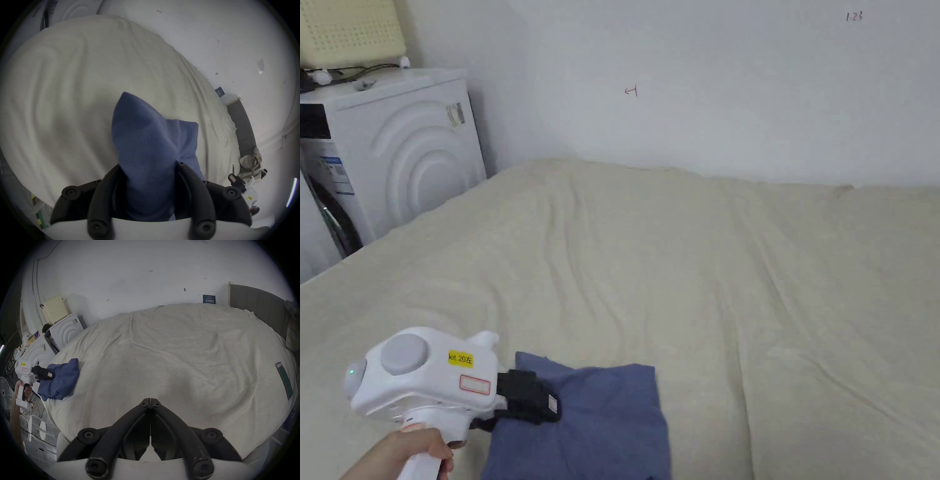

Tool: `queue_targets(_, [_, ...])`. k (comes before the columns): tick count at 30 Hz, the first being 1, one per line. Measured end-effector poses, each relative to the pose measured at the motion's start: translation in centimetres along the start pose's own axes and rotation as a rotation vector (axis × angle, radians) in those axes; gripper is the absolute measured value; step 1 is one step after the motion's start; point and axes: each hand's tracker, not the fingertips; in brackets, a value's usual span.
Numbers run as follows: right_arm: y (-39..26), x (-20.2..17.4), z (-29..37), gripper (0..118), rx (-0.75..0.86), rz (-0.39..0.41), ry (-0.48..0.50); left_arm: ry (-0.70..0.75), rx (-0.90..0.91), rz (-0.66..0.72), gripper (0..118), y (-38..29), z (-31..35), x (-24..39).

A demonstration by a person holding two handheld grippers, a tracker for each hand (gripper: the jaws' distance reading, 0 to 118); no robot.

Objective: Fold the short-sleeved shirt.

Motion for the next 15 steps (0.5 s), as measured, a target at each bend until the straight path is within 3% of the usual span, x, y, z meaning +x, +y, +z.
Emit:
queue_targets(5, [0.4,-0.9,-0.5,0,-0.013,0.027,-0.019,0.191,0.047,-0.051,39,3.8,2.5,-3.4])
queue_targets(8, [0.5,-1.2,-0.5,0,-0.015,0.035,-0.024,0.232,0.053,-0.045,39,5.3,4.2,-4.9])
queue_targets(12, [0.6,-1.7,-0.7,0,-0.011,0.079,-0.073,0.446,0.082,-0.099,38,7.4,5.4,-5.8])
queue_targets(15, [0.9,-1.3,-0.9,0,-0.030,-0.004,-0.033,0.502,0.071,-0.051,38,8.9,6.0,-7.3])
